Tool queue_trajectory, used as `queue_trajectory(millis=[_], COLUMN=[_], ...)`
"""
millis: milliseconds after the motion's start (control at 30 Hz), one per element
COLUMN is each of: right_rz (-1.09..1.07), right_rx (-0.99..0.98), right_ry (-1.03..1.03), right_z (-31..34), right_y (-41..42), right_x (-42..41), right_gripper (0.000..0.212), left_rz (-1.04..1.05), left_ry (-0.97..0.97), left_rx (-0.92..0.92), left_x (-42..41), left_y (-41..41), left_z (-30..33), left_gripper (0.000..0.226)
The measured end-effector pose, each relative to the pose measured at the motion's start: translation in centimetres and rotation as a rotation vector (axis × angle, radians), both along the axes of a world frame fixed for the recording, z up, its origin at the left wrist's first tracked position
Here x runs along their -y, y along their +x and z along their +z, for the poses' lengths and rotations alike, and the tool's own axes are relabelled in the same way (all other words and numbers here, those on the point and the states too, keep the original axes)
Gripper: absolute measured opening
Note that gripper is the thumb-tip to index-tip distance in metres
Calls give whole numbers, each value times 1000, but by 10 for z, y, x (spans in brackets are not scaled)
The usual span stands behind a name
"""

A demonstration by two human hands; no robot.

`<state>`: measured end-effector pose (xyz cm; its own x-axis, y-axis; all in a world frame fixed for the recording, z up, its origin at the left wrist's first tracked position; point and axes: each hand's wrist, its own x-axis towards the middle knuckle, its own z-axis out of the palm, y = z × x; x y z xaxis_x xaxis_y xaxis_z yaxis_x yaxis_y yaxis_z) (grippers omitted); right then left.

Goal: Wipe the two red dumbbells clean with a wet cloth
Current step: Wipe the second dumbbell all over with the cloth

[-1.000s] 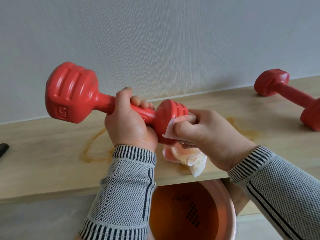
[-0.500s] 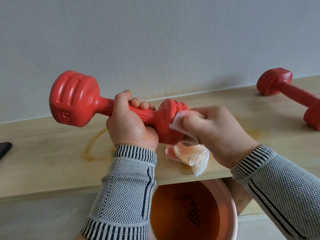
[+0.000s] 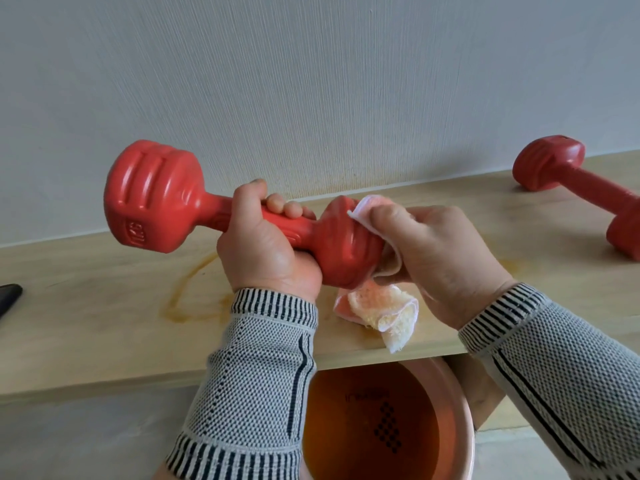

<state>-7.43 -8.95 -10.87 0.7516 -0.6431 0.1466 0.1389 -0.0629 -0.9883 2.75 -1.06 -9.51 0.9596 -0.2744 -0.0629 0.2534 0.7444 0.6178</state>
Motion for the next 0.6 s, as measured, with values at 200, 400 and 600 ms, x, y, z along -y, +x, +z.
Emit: queue_trajectory(millis=[200, 400, 600], right_rz=[215, 130, 269], right_rx=[-92, -43, -60], right_ry=[-59, 28, 210], right_z=[-8, -6, -6], right_y=[-5, -2, 0], right_x=[0, -1, 7], right_gripper=[12, 47, 64], left_rz=[33, 16, -67], left_ry=[-3, -7, -63], left_rx=[2, 34, 88], left_x=[-4, -3, -7], left_y=[4, 0, 0], left_z=[1, -1, -1], left_gripper=[21, 21, 22])
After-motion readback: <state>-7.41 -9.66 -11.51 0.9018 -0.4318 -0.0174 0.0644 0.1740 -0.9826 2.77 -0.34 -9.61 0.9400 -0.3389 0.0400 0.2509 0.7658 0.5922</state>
